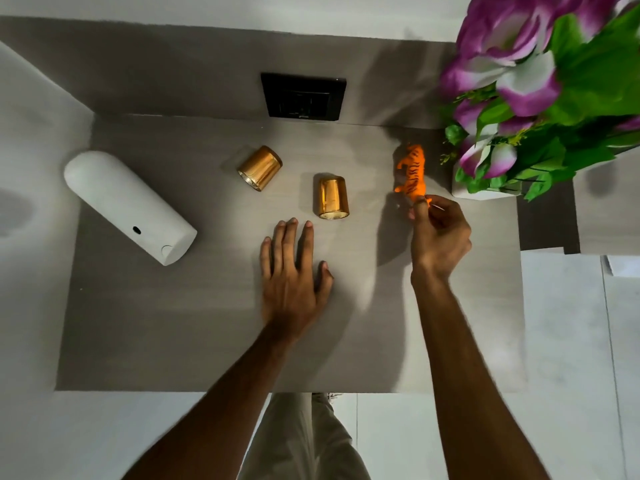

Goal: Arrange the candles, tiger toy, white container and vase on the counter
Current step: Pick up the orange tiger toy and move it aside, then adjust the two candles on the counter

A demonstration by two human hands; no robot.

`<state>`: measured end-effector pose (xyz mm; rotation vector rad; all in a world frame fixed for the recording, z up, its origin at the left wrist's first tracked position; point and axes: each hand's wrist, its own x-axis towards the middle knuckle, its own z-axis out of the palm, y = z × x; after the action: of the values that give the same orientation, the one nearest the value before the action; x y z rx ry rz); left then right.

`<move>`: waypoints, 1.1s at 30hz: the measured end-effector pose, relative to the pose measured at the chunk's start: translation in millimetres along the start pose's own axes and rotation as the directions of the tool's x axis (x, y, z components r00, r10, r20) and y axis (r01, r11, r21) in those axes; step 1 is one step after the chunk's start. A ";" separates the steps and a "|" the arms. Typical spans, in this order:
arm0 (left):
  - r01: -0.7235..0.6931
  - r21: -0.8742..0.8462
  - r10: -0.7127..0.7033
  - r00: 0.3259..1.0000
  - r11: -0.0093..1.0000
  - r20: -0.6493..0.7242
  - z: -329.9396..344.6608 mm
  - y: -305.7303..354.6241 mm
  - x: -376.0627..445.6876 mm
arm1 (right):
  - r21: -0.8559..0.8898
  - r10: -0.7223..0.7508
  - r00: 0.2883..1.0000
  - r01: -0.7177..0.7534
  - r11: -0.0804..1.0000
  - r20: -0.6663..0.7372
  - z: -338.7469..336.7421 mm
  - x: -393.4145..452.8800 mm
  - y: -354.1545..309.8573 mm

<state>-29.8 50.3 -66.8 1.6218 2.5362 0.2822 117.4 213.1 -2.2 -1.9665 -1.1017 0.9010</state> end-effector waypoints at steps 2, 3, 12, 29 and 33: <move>0.003 -0.015 -0.003 1.000 1.000 -0.011 2.4 -0.3 -0.2 | -0.033 -0.032 0.999 0.032 0.999 0.009 1.8 -0.3 -1.1; 0.003 -0.023 -0.003 1.000 1.000 -0.014 4.2 -1.2 0.3 | -0.024 -0.061 0.998 0.061 0.998 -0.009 1.8 -3.5 -1.5; 0.142 -0.247 -0.201 0.951 0.959 -0.235 -18.2 -10.6 4.3 | -0.207 -0.385 0.891 0.435 0.876 0.240 18.3 -81.6 -8.6; 0.269 -0.318 -0.288 0.957 0.909 -0.015 -84.4 -57.3 136.3 | -0.342 -0.416 0.852 0.512 0.788 0.317 75.4 -53.6 -48.4; 0.246 -0.247 -0.248 0.968 0.937 0.027 -99.2 -54.0 147.9 | -0.380 -0.399 0.863 0.497 0.780 0.309 86.6 -42.2 -59.7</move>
<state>-159.4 153.3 18.4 1.2002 2.5489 0.5521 5.1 219.4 12.4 -1.8349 -1.9580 0.6337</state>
